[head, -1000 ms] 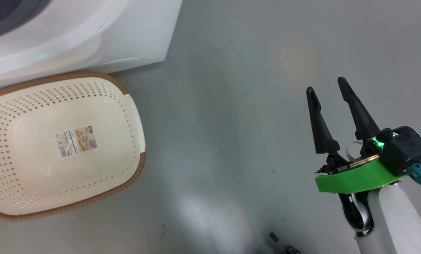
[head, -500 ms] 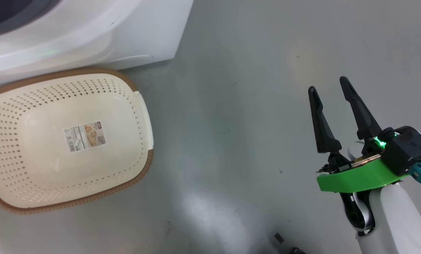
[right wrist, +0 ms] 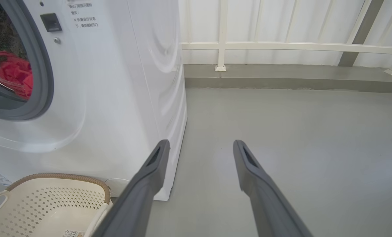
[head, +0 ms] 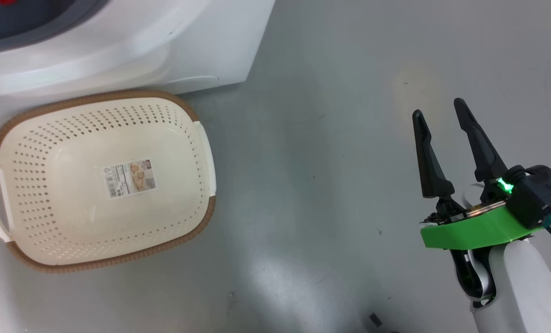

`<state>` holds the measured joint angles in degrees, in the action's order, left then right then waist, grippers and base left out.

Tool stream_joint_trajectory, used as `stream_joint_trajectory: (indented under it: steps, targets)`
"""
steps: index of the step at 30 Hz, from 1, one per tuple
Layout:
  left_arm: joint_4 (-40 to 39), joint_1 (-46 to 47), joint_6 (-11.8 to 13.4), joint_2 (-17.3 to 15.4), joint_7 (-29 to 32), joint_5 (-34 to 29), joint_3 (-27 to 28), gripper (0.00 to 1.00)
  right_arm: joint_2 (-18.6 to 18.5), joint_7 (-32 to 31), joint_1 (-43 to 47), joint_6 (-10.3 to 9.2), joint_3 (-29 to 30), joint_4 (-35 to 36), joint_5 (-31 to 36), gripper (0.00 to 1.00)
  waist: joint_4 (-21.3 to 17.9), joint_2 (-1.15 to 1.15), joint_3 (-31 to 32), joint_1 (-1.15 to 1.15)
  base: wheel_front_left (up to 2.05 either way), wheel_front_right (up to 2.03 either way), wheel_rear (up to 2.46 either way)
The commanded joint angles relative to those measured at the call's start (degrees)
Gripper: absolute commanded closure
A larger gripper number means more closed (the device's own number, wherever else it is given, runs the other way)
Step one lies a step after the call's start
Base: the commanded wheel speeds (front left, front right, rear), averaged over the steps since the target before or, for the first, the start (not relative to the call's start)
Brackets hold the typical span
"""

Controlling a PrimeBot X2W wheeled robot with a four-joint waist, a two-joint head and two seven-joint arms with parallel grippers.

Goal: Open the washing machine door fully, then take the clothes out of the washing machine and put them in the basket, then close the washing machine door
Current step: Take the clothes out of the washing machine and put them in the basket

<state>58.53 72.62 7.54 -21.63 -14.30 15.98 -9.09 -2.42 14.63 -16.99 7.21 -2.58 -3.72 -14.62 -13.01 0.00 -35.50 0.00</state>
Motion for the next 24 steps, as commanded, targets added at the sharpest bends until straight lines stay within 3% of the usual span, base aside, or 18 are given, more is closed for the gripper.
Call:
stream_joint_trajectory:
  steps: [1,10,24]
  targets:
    - [-4.3,-2.5,0.2,-2.3,-0.7,0.4,1.5,1.0,-0.5,0.4,-0.2,0.28,-0.8,1.2,-0.2,0.0,0.4,0.0,0.4,0.0,0.0,0.0,0.0]
    - [-18.1,-13.0,1.6,-2.0,-0.7,1.5,3.5,1.0,-0.5,0.4,0.1,0.28,-0.6,1.1,-0.4,0.0,1.5,0.0,2.2,0.0,0.0,0.0,0.0]
    - [-36.5,-28.7,1.2,-0.4,-0.7,3.2,6.2,1.0,-0.5,0.4,1.6,0.28,0.6,0.8,0.0,0.0,3.2,0.0,7.4,0.0,0.0,0.0,0.0]
